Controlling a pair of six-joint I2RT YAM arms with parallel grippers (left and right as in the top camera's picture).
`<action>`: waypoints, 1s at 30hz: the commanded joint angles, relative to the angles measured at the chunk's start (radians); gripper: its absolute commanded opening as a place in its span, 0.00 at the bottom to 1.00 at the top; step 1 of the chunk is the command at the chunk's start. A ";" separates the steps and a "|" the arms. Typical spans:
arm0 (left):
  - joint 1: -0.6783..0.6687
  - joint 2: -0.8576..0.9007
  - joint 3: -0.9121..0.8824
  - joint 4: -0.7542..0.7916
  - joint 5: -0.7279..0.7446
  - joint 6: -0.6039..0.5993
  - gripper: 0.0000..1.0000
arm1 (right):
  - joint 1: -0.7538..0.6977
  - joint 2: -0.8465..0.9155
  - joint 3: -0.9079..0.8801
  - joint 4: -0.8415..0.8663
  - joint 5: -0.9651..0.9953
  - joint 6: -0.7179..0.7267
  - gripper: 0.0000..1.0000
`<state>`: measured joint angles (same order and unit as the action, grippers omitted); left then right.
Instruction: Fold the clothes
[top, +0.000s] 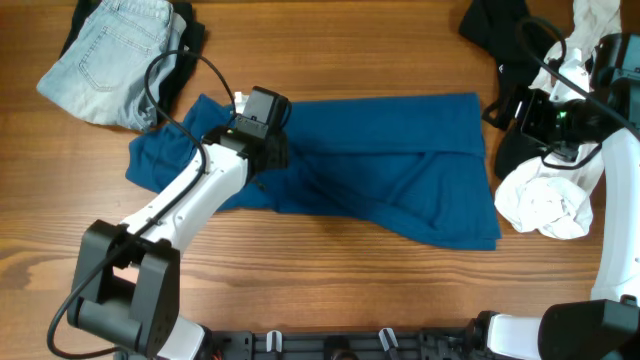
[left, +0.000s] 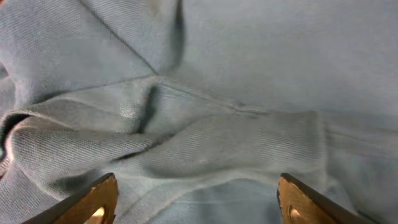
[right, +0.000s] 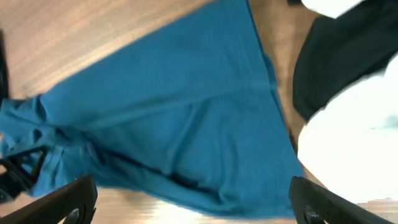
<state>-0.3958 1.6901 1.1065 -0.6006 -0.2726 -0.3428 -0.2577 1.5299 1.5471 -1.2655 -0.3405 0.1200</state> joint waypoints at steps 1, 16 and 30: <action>0.063 0.002 0.014 0.011 0.019 -0.003 0.77 | -0.001 0.010 -0.003 -0.071 0.097 0.075 1.00; 0.186 0.003 0.014 0.011 0.179 -0.060 0.75 | -0.001 0.013 -0.518 -0.024 0.319 0.402 0.95; 0.186 0.003 0.014 0.027 0.179 -0.066 0.81 | 0.051 0.013 -0.716 0.271 0.352 0.639 0.82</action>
<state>-0.2157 1.6913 1.1065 -0.5819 -0.1043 -0.3958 -0.2207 1.5368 0.8604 -1.0401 -0.0383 0.6579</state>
